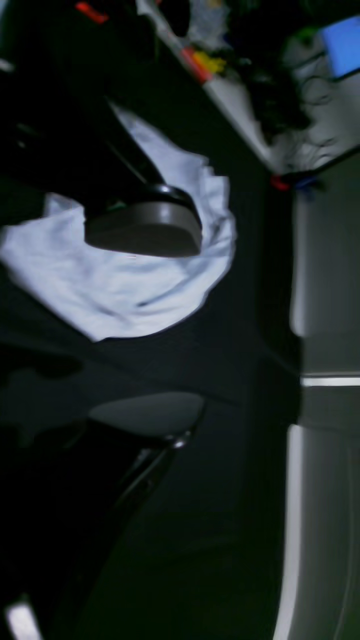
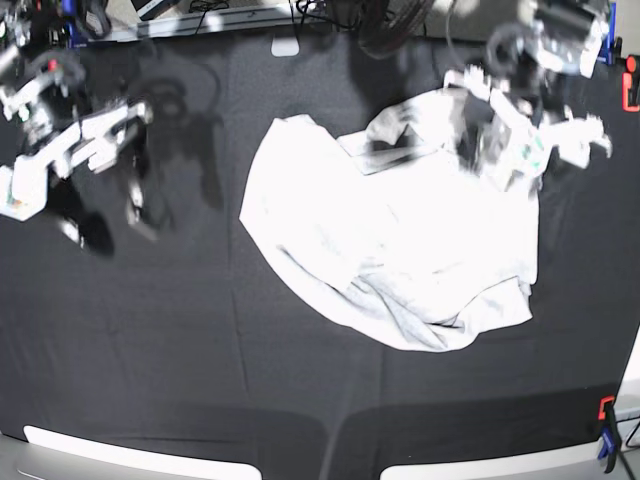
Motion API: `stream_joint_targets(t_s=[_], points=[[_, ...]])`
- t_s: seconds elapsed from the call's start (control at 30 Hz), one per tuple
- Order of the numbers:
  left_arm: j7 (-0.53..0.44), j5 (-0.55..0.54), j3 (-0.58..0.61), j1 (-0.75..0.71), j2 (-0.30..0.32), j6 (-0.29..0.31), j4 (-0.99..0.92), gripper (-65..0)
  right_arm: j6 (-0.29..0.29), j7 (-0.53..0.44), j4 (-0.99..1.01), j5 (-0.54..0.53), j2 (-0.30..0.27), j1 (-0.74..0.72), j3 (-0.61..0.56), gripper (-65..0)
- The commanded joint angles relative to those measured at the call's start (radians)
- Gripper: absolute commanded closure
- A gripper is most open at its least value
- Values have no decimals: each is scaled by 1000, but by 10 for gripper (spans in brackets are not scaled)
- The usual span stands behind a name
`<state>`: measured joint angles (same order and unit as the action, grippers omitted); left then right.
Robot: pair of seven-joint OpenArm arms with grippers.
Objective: Layout the t-shirt on the table in an organized manner, then fold the t-shirt properly
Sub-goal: 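Move both grippers from rest toward the crumpled white t-shirt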
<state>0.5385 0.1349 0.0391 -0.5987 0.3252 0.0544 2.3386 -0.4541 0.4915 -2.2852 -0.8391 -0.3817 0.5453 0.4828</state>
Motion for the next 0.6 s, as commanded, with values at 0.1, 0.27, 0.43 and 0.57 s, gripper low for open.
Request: stream_joint_targets(t_s=[0.1, 0.27, 0.43, 0.57], points=[[-86, 3, -1, -5, 5, -7, 18, -369, -6, 48, -15, -10, 32, -52, 7, -415], [-91, -13, -1, -27, 5, -10, 18, -369, -19, 135, -15, -10, 37, -57, 8, -415], [-92, -12, -1, -60, 5, -9, 18, -369, -18, 197, -15, -10, 38, -58, 8, -415], [-30, -13, -1, 12, 5, -9, 18, -369, -19, 198, -14, -5, 40, -67, 8, -415]])
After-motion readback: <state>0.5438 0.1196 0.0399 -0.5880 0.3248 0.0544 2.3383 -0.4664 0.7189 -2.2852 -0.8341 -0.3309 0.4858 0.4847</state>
